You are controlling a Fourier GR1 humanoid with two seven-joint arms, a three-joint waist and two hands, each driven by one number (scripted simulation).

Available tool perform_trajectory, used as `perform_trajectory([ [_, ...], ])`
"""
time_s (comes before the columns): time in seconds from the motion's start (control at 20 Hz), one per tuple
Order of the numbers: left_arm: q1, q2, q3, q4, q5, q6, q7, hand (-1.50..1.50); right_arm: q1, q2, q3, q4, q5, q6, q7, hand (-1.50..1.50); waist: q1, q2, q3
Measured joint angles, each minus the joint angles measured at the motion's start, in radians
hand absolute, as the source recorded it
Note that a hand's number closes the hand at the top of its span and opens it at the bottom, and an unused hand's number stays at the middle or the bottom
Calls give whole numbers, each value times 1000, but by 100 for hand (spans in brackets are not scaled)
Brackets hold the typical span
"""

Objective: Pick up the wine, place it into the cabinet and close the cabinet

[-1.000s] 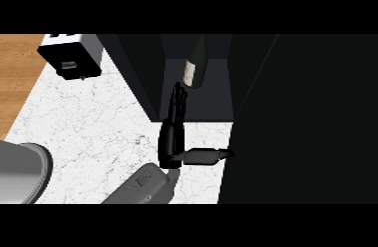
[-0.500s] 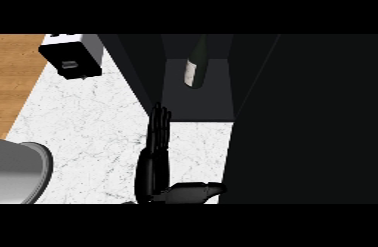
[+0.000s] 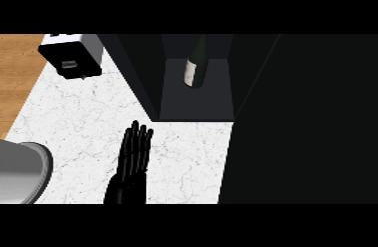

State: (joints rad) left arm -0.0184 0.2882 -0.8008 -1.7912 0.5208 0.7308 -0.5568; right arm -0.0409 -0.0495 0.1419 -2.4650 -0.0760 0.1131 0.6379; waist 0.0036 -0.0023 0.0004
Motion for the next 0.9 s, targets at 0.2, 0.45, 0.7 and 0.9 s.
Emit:
perform_trajectory([
  [0.2,72,84,15,-79,9,-67,1,-150,39,-10,27,-9,-13,40,6,150,-2,0,0],
  [0.45,132,180,83,-137,45,-180,-4,-150,60,-17,75,-13,-15,75,1,150,-3,0,0],
  [0.7,207,248,149,-196,76,-245,-22,-150,104,10,152,-19,-27,73,49,150,-1,-1,-1],
  [0.9,249,290,224,-213,112,-295,-35,-150,126,32,214,-16,-35,65,88,150,0,-1,-1],
])
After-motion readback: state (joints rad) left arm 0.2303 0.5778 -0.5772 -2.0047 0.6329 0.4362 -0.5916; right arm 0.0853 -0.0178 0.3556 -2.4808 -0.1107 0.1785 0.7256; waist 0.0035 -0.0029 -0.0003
